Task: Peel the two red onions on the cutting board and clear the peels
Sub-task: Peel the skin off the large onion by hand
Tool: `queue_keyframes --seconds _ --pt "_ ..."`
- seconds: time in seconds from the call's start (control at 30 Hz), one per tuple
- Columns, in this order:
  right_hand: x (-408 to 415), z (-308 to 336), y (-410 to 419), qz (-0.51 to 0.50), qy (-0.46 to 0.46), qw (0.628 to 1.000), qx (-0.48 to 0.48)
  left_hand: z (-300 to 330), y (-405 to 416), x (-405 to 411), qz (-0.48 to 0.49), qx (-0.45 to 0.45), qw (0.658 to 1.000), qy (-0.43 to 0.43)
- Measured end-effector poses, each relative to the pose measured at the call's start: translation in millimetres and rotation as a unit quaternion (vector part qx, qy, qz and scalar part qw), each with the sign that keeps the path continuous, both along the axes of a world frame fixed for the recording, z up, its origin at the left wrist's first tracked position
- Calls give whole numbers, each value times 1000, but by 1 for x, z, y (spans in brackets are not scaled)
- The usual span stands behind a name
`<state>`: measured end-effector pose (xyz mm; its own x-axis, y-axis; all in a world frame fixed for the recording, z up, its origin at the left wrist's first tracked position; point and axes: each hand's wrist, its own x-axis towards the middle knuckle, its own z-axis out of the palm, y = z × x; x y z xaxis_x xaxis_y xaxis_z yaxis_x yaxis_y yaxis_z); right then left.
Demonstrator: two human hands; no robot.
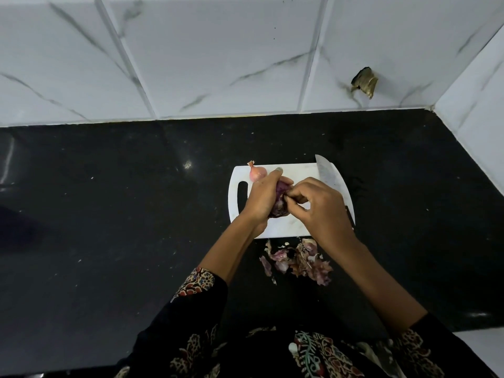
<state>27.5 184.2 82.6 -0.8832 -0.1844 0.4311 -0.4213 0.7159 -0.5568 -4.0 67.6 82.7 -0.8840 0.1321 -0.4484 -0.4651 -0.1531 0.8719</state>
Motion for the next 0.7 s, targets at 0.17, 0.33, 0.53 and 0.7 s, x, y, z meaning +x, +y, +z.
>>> queue_keyframes --seconds 0.17,0.33,0.53,0.7 --pt "3 -3 -4 -43 23 999 3 1 3 1 -2 1 1000 4" --pt "5 -3 -2 -73 6 996 -56 3 4 3 9 34 999 -14" --pt "7 4 4 -34 -54 991 -113 6 0 3 26 76 996 -37" --pt "9 2 -2 -40 13 999 -14 7 2 5 34 77 996 -40"
